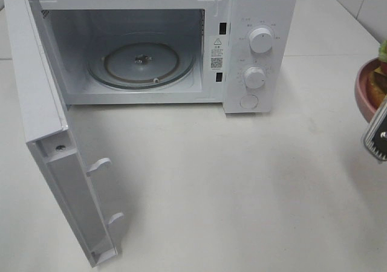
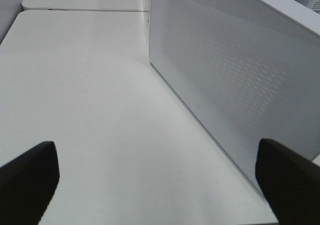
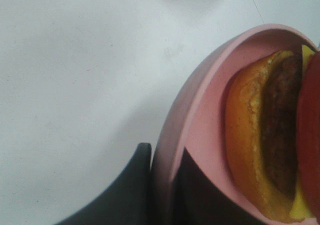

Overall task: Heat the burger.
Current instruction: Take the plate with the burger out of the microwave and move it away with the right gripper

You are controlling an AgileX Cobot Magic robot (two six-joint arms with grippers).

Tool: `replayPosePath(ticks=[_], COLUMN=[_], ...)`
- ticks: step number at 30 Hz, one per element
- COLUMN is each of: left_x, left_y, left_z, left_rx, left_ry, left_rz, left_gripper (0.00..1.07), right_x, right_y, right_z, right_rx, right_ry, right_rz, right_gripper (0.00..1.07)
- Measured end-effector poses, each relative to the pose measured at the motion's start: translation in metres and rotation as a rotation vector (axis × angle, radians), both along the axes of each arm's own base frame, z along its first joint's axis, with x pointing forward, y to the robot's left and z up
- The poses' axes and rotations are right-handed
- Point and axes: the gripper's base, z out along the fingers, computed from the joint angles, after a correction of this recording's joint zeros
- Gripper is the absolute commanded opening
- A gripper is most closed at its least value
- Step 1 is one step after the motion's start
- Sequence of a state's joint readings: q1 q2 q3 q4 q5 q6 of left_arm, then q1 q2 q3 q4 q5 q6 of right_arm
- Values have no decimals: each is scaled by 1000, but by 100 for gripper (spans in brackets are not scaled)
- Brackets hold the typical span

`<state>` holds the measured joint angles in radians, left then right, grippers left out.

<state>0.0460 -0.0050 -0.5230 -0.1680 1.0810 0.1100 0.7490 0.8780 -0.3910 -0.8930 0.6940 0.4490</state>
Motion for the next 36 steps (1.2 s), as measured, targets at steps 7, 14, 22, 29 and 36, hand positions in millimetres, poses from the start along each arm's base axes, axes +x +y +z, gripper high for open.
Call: replayPosePath(ticks=[7, 14, 22, 29, 36], left_x=[0, 0, 0, 0, 0], left_y=[0, 0, 0, 0, 0], left_z=[0, 0, 0, 0, 0], left_rx=[0, 0, 0, 0, 0], left_ry=[0, 0, 0, 0, 0], left_rz=[0, 0, 0, 0, 0], left_gripper=[100, 100, 100, 100, 100], right_x=[5, 18, 31, 40, 47], right_y=[-3, 9, 16, 22, 25], right_z=[-7, -33, -56, -70, -87], right_rx=[14, 14, 28, 78, 49], right_ry=[11, 76, 63, 12, 1], right_rz=[-176, -305, -443, -531, -552], right_gripper=[0, 0, 0, 1, 3])
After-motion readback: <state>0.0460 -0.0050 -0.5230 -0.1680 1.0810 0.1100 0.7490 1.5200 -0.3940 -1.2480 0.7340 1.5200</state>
